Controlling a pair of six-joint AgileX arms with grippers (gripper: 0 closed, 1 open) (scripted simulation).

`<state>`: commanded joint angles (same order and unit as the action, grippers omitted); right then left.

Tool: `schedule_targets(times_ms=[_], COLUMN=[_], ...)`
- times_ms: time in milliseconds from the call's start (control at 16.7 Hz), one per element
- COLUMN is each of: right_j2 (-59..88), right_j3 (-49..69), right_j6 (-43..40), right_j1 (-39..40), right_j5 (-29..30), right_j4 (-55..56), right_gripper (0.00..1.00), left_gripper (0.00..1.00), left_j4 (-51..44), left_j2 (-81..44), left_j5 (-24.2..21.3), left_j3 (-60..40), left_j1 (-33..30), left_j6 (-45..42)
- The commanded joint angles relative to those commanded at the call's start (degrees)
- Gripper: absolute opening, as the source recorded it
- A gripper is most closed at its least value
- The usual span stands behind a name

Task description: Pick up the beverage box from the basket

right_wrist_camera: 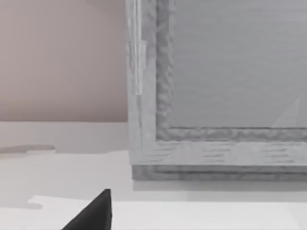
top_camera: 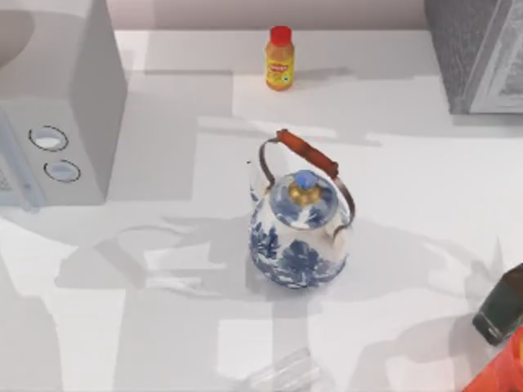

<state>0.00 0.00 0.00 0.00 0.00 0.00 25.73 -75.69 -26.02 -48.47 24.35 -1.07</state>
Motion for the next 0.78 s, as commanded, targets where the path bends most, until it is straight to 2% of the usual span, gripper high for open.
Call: schedule_targets(times_ms=[300,780], right_j2=[0.0,0.0], right_j3=[0.0,0.0], right_j6=[0.0,0.0], right_j1=[0.0,0.0], right_j5=[0.0,0.0], right_j4=[0.0,0.0], right_gripper=[1.0,1.0], left_gripper=[1.0,1.0], left_j4=[0.95,1.58], left_j2=[-2.22,-7.29], left_j5=[-0.78,1.16], left_j3=[-1.68,-6.16], left_j1=[0.84,-1.18], left_j6=[-0.08,-0.06])
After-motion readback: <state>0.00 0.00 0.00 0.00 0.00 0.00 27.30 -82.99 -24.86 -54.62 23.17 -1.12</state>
